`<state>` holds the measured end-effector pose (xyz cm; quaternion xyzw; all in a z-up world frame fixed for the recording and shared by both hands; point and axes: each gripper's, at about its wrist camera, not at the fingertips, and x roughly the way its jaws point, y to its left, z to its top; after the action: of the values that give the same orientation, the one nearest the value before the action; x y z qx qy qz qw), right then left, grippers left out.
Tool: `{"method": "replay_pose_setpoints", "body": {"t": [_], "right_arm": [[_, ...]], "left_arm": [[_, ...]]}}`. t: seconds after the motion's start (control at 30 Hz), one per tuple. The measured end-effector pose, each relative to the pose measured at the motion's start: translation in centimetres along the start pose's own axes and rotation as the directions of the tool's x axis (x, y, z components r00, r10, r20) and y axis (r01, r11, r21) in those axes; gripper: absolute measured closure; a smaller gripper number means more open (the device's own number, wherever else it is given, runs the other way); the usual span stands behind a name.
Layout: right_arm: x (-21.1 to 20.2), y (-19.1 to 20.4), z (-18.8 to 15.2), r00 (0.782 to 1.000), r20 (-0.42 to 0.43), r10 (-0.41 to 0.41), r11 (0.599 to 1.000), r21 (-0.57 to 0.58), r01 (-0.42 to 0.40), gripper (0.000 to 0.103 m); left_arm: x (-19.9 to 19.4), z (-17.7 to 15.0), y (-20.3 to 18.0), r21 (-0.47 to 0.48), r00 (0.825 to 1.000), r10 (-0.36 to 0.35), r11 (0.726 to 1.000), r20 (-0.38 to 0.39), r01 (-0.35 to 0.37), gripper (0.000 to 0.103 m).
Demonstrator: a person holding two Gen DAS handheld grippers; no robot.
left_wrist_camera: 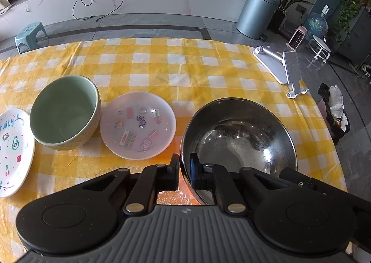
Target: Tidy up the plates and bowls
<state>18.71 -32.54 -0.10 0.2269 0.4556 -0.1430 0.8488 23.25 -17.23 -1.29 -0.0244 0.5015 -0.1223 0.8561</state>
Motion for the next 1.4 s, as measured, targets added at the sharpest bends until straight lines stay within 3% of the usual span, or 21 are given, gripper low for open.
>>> {"method": "replay_pose_setpoints", "body": {"t": [0.23, 0.5, 0.83, 1.07, 1.4], "right_arm": [[-0.9, -0.1, 0.0, 1.0, 0.006, 0.021, 1.0, 0.01, -0.021, 0.098], [-4.1, 0.8, -1.7, 0.996, 0.035, 0.077, 0.997, -0.021, -0.076, 0.097], [-9.6, 4.6, -7.1, 0.984, 0.073, 0.165, 0.974, -0.166, -0.151, 0.098], [-13.3, 6.3, -11.6, 0.972, 0.053, 0.227, 0.957, -0.198, -0.213, 0.098], [-20.0, 9.4, -16.8, 0.951, 0.085, 0.298, 0.918, -0.299, -0.261, 0.097]], "left_arm": [[-1.1, -0.2, 0.1, 0.001, 1.0, 0.0, 1.0, 0.01, 0.0, 0.094], [-5.4, -1.3, 1.2, 0.005, 0.999, 0.031, 1.0, 0.042, -0.031, 0.094], [-12.6, -5.2, 5.5, -0.049, 0.991, 0.097, 0.994, 0.091, -0.093, 0.093], [-17.7, -8.5, 8.1, -0.079, 0.981, 0.137, 0.989, 0.139, -0.127, 0.093], [-24.2, -13.4, 12.9, -0.206, 0.973, 0.13, 0.974, 0.189, -0.09, 0.093]]}}
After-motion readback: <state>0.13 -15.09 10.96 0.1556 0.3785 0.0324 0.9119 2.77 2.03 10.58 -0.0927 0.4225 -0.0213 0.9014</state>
